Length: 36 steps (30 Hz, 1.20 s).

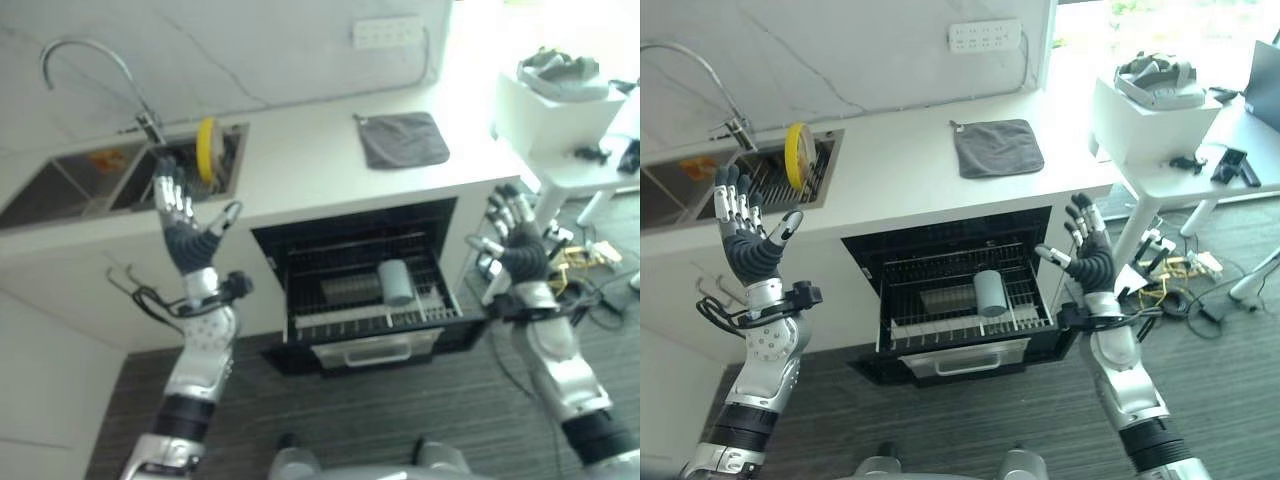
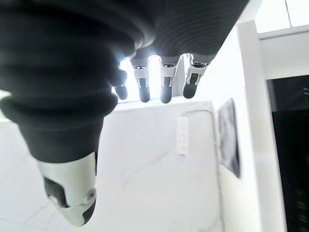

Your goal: Place the dishes in the dishwasher.

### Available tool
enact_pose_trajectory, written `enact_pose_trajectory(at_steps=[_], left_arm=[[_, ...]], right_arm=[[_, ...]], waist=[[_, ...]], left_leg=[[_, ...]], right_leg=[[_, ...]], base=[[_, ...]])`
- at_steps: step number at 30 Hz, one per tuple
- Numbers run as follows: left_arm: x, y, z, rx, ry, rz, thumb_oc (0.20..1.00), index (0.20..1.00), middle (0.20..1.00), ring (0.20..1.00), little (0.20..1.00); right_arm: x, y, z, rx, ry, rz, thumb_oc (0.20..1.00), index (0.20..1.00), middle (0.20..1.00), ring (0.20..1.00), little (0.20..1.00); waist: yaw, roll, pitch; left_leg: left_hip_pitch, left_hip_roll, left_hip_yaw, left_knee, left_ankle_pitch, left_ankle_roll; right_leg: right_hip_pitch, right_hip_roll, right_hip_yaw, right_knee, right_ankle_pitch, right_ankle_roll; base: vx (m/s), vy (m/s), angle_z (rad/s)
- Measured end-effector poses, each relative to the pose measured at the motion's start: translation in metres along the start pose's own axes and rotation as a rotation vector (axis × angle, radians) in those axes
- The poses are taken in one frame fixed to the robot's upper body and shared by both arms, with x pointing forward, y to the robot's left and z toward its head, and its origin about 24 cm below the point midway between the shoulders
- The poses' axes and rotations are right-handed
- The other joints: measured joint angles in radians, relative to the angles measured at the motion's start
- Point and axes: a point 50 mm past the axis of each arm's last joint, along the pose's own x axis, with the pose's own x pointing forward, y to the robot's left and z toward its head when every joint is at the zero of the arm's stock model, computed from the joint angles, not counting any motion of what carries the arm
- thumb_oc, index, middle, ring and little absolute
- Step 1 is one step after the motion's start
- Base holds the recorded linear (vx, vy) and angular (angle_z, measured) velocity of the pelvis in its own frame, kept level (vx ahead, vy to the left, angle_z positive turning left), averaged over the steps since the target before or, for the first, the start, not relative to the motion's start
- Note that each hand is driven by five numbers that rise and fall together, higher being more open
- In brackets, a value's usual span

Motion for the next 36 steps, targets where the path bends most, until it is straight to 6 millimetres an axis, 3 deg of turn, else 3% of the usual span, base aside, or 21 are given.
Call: enact_pose_trajectory(at_steps=[1, 2, 3, 4, 5, 6, 7, 9, 11, 13, 16, 18, 19, 23, 25, 27, 29, 30, 31, 34, 36], left_arm=[[0.002, -0.003, -0.001, 0.003, 0.002, -0.047, 1.000, 1.000, 1.000, 1.000, 1.000], [0.002, -0.005, 0.000, -0.012, 0.009, -0.078, 1.000, 1.000, 1.000, 1.000, 1.000], [-0.003, -0.005, 0.003, -0.030, 0.026, -0.136, 1.000, 1.000, 1.000, 1.000, 1.000], [-0.008, -0.007, 0.000, -0.031, 0.062, -0.190, 1.000, 1.000, 1.000, 1.000, 1.000], [-0.012, 0.007, 0.000, 0.011, 0.085, -0.203, 1.000, 1.000, 1.000, 1.000, 1.000], [-0.004, 0.019, -0.002, 0.036, 0.099, -0.187, 1.000, 1.000, 1.000, 1.000, 1.000], [-0.004, 0.019, -0.002, 0.028, 0.100, -0.183, 1.000, 1.000, 1.000, 1.000, 1.000], [-0.005, 0.024, 0.003, 0.008, 0.090, -0.172, 1.000, 1.000, 1.000, 1.000, 1.000], [-0.013, 0.031, 0.005, 0.015, 0.094, -0.162, 1.000, 1.000, 1.000, 1.000, 1.000], [-0.013, 0.030, 0.005, 0.011, 0.092, -0.163, 1.000, 1.000, 1.000, 1.000, 1.000], [-0.018, 0.031, 0.003, 0.000, 0.093, -0.158, 1.000, 1.000, 1.000, 1.000, 1.000], [-0.021, 0.030, 0.002, -0.005, 0.102, -0.176, 1.000, 1.000, 1.000, 1.000, 1.000], [-0.026, 0.033, 0.000, 0.004, 0.117, -0.176, 1.000, 1.000, 1.000, 1.000, 1.000], [-0.016, 0.034, 0.001, 0.001, 0.073, -0.151, 1.000, 1.000, 1.000, 1.000, 1.000], [-0.017, 0.029, -0.002, -0.017, 0.080, -0.150, 1.000, 1.000, 1.000, 1.000, 1.000], [-0.016, 0.028, -0.001, -0.020, 0.074, -0.162, 1.000, 1.000, 1.000, 1.000, 1.000], [-0.016, 0.027, -0.002, -0.023, 0.075, -0.176, 1.000, 1.000, 1.000, 1.000, 1.000], [-0.016, 0.025, -0.002, -0.028, 0.076, -0.192, 1.000, 1.000, 1.000, 1.000, 1.000], [-0.015, 0.024, -0.002, -0.030, 0.078, -0.208, 1.000, 1.000, 1.000, 1.000, 1.000], [-0.011, 0.014, -0.001, -0.050, 0.076, -0.268, 1.000, 1.000, 1.000, 1.000, 1.000], [-0.008, 0.015, 0.003, -0.037, 0.066, -0.281, 1.000, 1.000, 1.000, 1.000, 1.000]], right_arm=[[-0.005, -0.007, -0.001, 0.012, 0.007, -0.054, 1.000, 1.000, 1.000, 1.000, 1.000], [-0.011, -0.007, -0.004, 0.037, 0.020, -0.085, 1.000, 1.000, 1.000, 1.000, 1.000], [-0.016, -0.004, -0.009, 0.086, 0.032, -0.127, 1.000, 1.000, 1.000, 1.000, 1.000], [-0.018, 0.002, -0.013, 0.125, 0.038, -0.136, 1.000, 1.000, 1.000, 1.000, 1.000], [-0.014, 0.024, -0.014, 0.191, 0.030, -0.072, 1.000, 1.000, 1.000, 1.000, 1.000], [-0.011, 0.035, -0.012, 0.211, 0.021, -0.020, 1.000, 1.000, 1.000, 1.000, 1.000], [-0.011, 0.035, -0.012, 0.208, 0.021, -0.018, 1.000, 1.000, 1.000, 1.000, 1.000], [-0.008, 0.032, -0.010, 0.196, 0.012, 0.002, 1.000, 1.000, 1.000, 1.000, 1.000], [-0.009, 0.033, -0.010, 0.200, 0.012, 0.036, 1.000, 1.000, 1.000, 1.000, 1.000], [-0.010, 0.032, -0.013, 0.242, 0.035, 0.040, 1.000, 1.000, 1.000, 1.000, 1.000], [-0.013, 0.029, -0.023, 0.278, 0.084, 0.046, 1.000, 1.000, 1.000, 1.000, 1.000], [-0.011, 0.026, -0.031, 0.271, 0.114, 0.022, 1.000, 1.000, 1.000, 1.000, 1.000], [-0.011, 0.027, -0.034, 0.275, 0.123, 0.019, 1.000, 1.000, 1.000, 1.000, 1.000], [-0.006, 0.026, -0.029, 0.258, 0.101, 0.035, 1.000, 1.000, 1.000, 1.000, 1.000], [-0.004, 0.016, -0.025, 0.206, 0.097, 0.048, 1.000, 1.000, 1.000, 1.000, 1.000], [-0.007, 0.009, -0.022, 0.187, 0.090, 0.041, 1.000, 1.000, 1.000, 1.000, 1.000], [-0.006, 0.005, -0.019, 0.184, 0.076, 0.028, 1.000, 1.000, 1.000, 1.000, 1.000], [-0.006, 0.004, -0.017, 0.179, 0.069, 0.030, 1.000, 1.000, 1.000, 1.000, 1.000], [-0.010, 0.003, -0.017, 0.190, 0.069, 0.014, 1.000, 1.000, 1.000, 1.000, 1.000], [-0.020, -0.005, -0.018, 0.209, 0.074, -0.058, 1.000, 1.000, 1.000, 1.000, 1.000], [-0.021, -0.004, -0.019, 0.224, 0.073, -0.067, 1.000, 1.000, 1.000, 1.000, 1.000]], waist=[[-0.003, -0.018, 0.003], [0.001, -0.047, 0.000], [0.005, -0.078, 0.007], [0.008, -0.092, 0.013], [0.066, -0.101, 0.013], [0.084, -0.095, 0.018], [0.079, -0.093, 0.019], [0.075, -0.118, 0.005], [0.086, -0.137, -0.007], [0.070, -0.137, -0.009], [0.081, -0.128, -0.008], [0.104, -0.165, 0.009], [0.127, -0.162, 0.011], [0.096, -0.092, 0.012], [0.056, -0.061, 0.016], [0.037, -0.051, 0.015], [0.036, -0.034, 0.013], [0.029, -0.011, 0.012], [0.019, -0.024, 0.018], [0.023, -0.105, 0.011], [0.044, -0.124, 0.013]], left_leg=[[0.015, -0.050, -0.004, 0.002, 0.027, -0.059], [0.011, -0.102, -0.002, 0.021, 0.010, -0.033], [-0.006, -0.147, 0.003, 0.040, -0.014, 0.001], [0.005, -0.172, 0.031, 0.035, -0.002, 0.016], [0.022, -0.167, 0.128, 0.037, -0.021, 0.047], [0.052, -0.152, 0.184, 0.001, -0.018, 0.072], [0.056, -0.151, 0.183, -0.005, -0.016, 0.076], [0.070, -0.167, 0.208, -0.042, -0.008, 0.088], [0.063, -0.210, 0.237, -0.053, -0.009, 0.087], [0.032, -0.237, 0.220, -0.042, -0.012, 0.082], [-0.008, -0.214, 0.213, 0.084, -0.046, 0.023], [-0.251, -0.182, 0.115, 0.548, 0.000, -0.026], [-0.299, -0.178, 0.045, 0.581, -0.020, 0.002], [-0.214, -0.033, -0.109, 0.029, 0.034, -0.041], [-0.162, 0.037, -0.080, -0.037, 0.059, -0.042], [-0.124, 0.054, -0.056, -0.038, 0.059, -0.043], [-0.052, 0.031, -0.039, -0.076, 0.073, -0.027], [-0.005, 0.009, -0.012, -0.091, 0.117, 0.033], [0.018, -0.020, -0.006, -0.105, 0.141, -0.040], [0.023, -0.164, -0.007, -0.105, 0.111, 0.011], [0.039, -0.195, 0.013, -0.105, 0.089, 0.044]], right_leg=[[0.019, -0.039, 0.004, -0.016, 0.015, 0.024], [0.027, -0.083, 0.022, -0.039, 0.044, 0.036], [0.022, -0.129, 0.021, -0.056, 0.103, -0.005], [0.011, -0.143, 0.016, -0.082, 0.192, -0.054], [-0.010, -0.132, -0.056, -0.168, 0.389, -0.039], [-0.050, -0.073, -0.137, -0.008, 0.250, 0.049], [-0.053, -0.060, -0.138, 0.020, 0.221, 0.050], [-0.051, 0.046, -0.161, 0.186, -0.004, 0.014], [-0.041, 0.092, -0.184, 0.164, -0.098, -0.044], [-0.021, 0.109, -0.167, 0.082, -0.123, -0.091], [0.010, 0.138, -0.155, 0.046, -0.122, -0.147], [0.014, 0.118, -0.116, 0.052, -0.126, -0.180], [0.030, 0.126, -0.093, 0.027, -0.112, -0.173], [0.063, 0.176, -0.032, -0.040, -0.081, -0.148], [0.080, 0.170, 0.018, -0.045, -0.059, -0.155], [0.114, 0.167, 0.031, -0.063, -0.058, -0.146], [0.129, 0.151, 0.062, -0.060, -0.069, -0.116], [0.147, 0.143, 0.062, -0.059, -0.083, -0.082], [0.167, 0.113, 0.058, -0.055, -0.099, -0.049], [0.173, -0.029, 0.025, -0.054, -0.061, 0.003], [0.167, -0.055, 0.011, -0.068, -0.003, 0.015]], base=[[0.02, 0.465, 0.23], [-0.01, 0.374, 0.03], [-0.03, 0.353, -0.12], [-0.04, 0.432, -1.04], [-0.01, 0.454, -1.71], [0.02, 0.324, -1.63], [0.03, 0.173, -0.65], [0.01, 0.024, -0.21], [0.04, -0.111, -0.48], [0.09, -0.148, 0.17], [0.09, -0.073, 0.25], [0.15, 0.171, -0.03], [0.20, 0.309, -0.54], [0.18, 0.320, -0.71], [0.17, 0.497, -0.69], [0.15, 0.456, -0.38], [0.17, 0.407, -0.40], [0.20, 0.400, -0.12], [0.20, 0.368, 0.11], [0.16, 0.299, 0.19], [0.13, 0.289, -0.23]])
